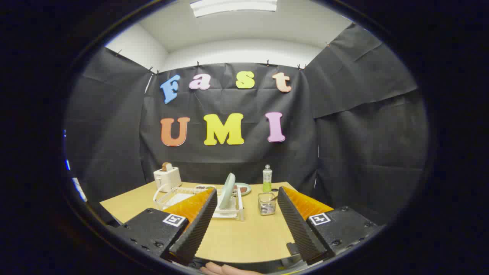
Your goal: Take the plate from the dish rack, then take the spoon from the basket and place it into the plate.
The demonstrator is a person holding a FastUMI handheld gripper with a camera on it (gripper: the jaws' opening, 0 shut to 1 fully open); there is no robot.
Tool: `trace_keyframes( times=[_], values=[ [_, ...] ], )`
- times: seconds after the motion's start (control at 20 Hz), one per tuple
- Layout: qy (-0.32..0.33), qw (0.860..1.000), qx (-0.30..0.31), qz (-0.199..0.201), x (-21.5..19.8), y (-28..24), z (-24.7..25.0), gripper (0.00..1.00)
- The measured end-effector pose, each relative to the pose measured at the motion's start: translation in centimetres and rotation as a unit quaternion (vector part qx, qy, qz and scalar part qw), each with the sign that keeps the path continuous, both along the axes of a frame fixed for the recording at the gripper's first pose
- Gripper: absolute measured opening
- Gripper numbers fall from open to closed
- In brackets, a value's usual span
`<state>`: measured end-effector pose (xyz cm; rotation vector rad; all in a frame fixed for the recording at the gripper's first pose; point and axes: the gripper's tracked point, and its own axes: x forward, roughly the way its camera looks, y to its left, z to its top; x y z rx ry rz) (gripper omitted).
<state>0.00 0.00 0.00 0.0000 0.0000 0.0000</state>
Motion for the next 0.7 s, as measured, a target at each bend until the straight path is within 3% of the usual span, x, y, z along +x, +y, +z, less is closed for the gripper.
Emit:
trace_keyframes(
  times=[0.7],
  values=[
    [0.01, 1.0, -0.003, -0.003, 1.3, -0.4, -1.1, 1.0]
  ],
)
